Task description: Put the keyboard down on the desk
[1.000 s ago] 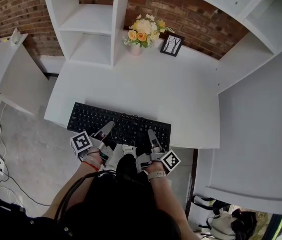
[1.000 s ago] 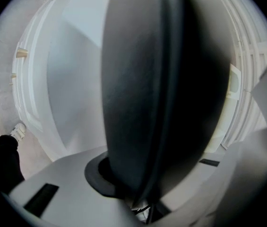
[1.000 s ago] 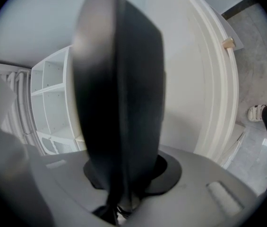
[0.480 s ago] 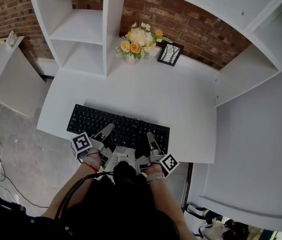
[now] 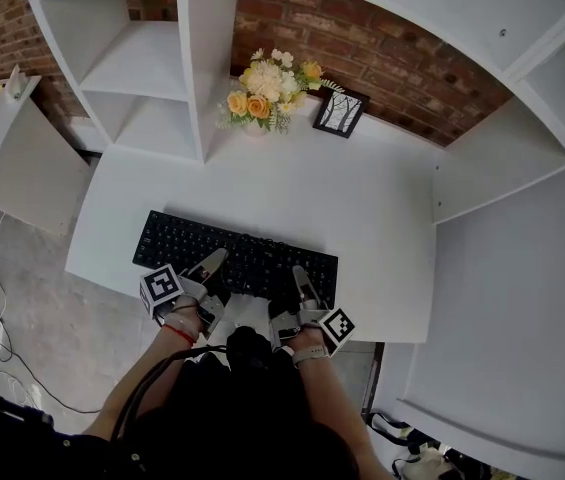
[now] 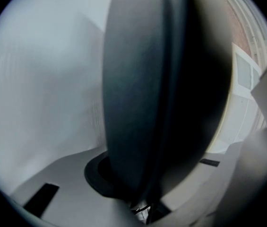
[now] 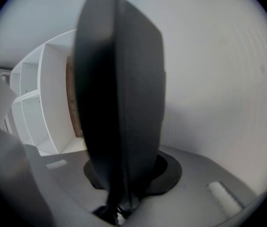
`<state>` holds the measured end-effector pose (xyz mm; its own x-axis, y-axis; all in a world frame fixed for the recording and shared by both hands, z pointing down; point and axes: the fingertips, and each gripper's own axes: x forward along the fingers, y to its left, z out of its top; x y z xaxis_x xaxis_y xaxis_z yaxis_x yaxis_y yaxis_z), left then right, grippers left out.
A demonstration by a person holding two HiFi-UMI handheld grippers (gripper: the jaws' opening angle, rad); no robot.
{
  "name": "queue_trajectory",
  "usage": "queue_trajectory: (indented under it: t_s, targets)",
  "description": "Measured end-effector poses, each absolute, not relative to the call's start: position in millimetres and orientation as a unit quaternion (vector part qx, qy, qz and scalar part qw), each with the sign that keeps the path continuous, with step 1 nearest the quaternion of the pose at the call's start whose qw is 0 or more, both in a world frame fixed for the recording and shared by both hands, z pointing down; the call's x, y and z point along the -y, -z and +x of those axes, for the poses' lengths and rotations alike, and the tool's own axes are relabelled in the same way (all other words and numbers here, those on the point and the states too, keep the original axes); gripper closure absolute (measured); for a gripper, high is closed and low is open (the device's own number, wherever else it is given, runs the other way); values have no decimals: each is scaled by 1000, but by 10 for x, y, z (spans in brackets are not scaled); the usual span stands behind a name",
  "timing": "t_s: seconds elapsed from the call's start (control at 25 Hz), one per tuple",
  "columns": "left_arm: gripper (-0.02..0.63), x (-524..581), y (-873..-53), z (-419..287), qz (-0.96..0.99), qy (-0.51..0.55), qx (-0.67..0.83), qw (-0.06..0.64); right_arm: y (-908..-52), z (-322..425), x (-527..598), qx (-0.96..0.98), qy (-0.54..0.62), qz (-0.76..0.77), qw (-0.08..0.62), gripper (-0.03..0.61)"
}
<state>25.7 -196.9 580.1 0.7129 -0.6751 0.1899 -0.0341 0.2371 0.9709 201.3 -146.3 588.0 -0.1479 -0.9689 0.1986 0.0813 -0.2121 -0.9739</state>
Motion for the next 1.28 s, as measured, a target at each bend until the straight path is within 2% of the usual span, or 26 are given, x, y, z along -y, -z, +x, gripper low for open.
queue_trajectory:
  t_s: [1.28]
  targets:
    - [555, 2389, -6000, 435, 536, 203, 319, 755, -6032, 2191, 1921, -415, 632, -519, 398, 506]
